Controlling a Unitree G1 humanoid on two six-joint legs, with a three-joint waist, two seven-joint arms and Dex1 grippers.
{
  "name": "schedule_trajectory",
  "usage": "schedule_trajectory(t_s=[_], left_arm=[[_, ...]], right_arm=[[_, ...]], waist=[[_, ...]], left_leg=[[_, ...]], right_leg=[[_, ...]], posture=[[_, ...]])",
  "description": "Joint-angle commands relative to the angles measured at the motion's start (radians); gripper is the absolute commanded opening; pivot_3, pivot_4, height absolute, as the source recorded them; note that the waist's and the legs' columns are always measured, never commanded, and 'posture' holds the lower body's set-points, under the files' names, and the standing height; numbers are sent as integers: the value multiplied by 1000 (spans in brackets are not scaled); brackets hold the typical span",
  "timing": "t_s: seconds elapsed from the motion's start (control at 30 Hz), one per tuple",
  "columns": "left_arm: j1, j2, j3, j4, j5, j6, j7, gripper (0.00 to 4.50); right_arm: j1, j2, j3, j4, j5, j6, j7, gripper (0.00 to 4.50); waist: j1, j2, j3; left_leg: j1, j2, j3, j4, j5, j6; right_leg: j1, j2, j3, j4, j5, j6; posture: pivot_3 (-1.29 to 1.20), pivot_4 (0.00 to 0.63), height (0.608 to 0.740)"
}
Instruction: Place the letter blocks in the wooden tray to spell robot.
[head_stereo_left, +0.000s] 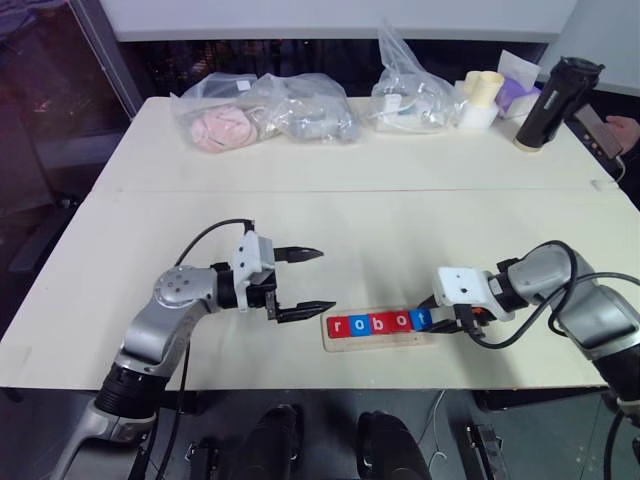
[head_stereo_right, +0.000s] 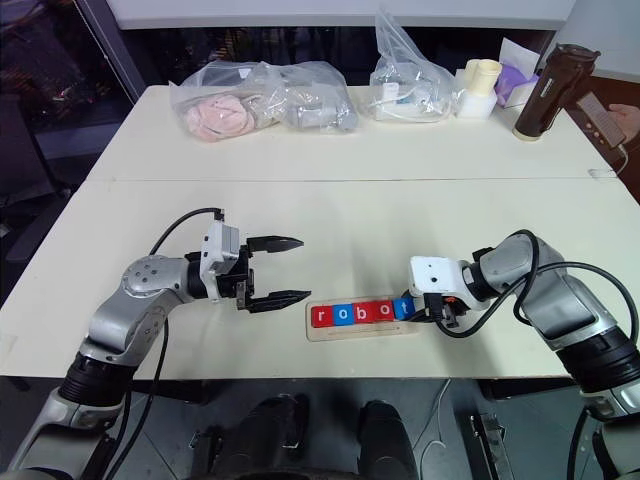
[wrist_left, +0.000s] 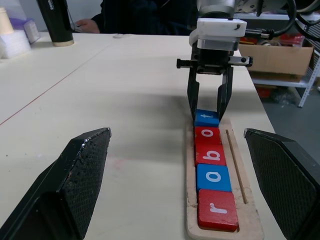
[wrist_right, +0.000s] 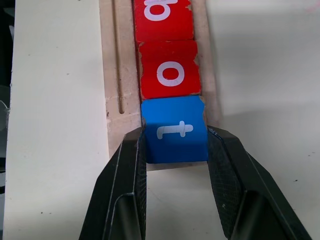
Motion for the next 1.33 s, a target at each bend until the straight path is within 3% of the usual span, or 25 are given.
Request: schedule_trajectory(t_s=[0.03,0.33,0.5,0.57,0.97,1.2,1.33], left_arm=[[3,4,18,-38,-8,-13,2,4500],[-3,1,16,-32,-6,-15,2,4500],[-2,2,17,-33,-6,-14,4,4500],[-2,3,17,-33,-6,-14,4,4500],[5,6,17,-40,18,14,54,4500],[27,41,20,-61,27,55,78,4500],[37,63,11,-58,27,59,61,4500]], right_arm=[[-6,-3,-9,-37,1,8,6,1126],[-2,10,-2,-51,1,24,-1,1126],[-2,12,-4,-66,5,40,-2,3730],[-2,12,-6,-74,6,43,-3,4452],[-10,-8,-140,-109,73,135,-76,4452],[186,-57,-350,-261,170,281,-150,4452],[265,-62,-407,-313,184,315,-195,4452]], waist=[[0,0,0],[0,0,0],[0,0,0],[0,0,0],[1,0,0],[5,0,0],[1,0,0]], left_leg=[[0,0,0,0,0,0],[0,0,0,0,0,0],[0,0,0,0,0,0],[0,0,0,1,0,0],[0,0,0,1,0,0],[0,0,0,0,0,0],[1,0,0,1,0,0]], right_leg=[[0,0,0,0,0,0],[0,0,0,0,0,0],[0,0,0,1,0,0],[0,0,0,1,0,0],[0,0,0,1,0,0],[0,0,0,1,0,0],[0,-1,0,2,-1,-1]], posture=[[0,150,738],[0,150,738],[0,150,738],[0,150,738],[0,150,738],[0,150,738],[0,150,738]])
